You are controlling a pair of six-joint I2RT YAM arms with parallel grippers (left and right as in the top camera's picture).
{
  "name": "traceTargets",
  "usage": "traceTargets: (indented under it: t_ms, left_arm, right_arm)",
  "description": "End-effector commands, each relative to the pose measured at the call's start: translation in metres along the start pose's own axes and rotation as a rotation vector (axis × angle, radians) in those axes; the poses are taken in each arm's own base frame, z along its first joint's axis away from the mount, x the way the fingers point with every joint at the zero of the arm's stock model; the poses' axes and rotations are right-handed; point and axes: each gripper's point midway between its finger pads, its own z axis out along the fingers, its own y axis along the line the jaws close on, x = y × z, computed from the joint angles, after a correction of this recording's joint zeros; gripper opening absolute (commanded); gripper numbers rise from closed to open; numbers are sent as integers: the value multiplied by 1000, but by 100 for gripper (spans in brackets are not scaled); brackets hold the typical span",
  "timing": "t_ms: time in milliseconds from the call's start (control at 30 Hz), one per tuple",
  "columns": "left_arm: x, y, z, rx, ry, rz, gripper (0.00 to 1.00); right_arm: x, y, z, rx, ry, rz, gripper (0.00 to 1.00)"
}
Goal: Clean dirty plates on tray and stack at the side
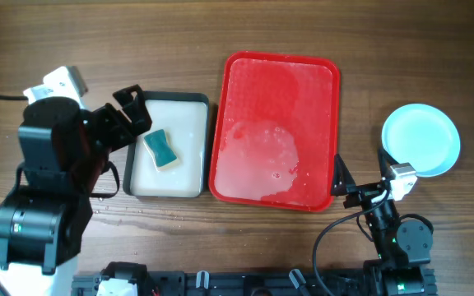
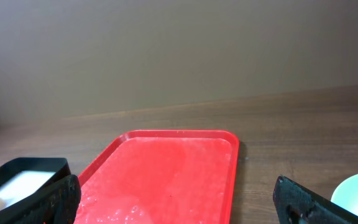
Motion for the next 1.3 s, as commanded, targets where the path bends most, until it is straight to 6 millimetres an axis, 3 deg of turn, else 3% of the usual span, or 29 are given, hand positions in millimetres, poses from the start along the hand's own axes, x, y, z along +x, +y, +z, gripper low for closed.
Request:
traceTargets:
  t_ms: [0,133,167,300,467,733,900,1000,1100,1267]
  left_arm:
    - [0,27,-3,-33,-108,-30,100]
    - [28,52,6,11,-240,-53,100]
    - [44,60,9,48,-289,-56,100]
    - [74,83,7,108,-432,-74,100]
    - [94,101,2,129,-532,-87,100]
    - [146,112,50,133,-394,-61,100]
    - [144,100,51,202,-433,-53,100]
    - [129,92,41,243,-502,-57,100]
    - [147,102,53,194,-417,-52,100]
    - [148,102,54,191,-415,-52,100]
  right_arm:
    - [-2,-1,0,9,-12,7,100]
    - [-2,-1,0,9,-12,6,100]
    - [-2,-1,0,9,-12,7,100]
    - [-2,-1,0,9,-12,6,100]
    - [-2,-1,0,9,-12,6,100]
    - [-2,-1,0,9,-12,7,100]
    - [-2,-1,0,9,-12,7,100]
    - [-2,-1,0,9,-12,7,100]
    - [-2,-1,0,9,-12,7,100]
    - [-2,-1,0,9,-12,7,100]
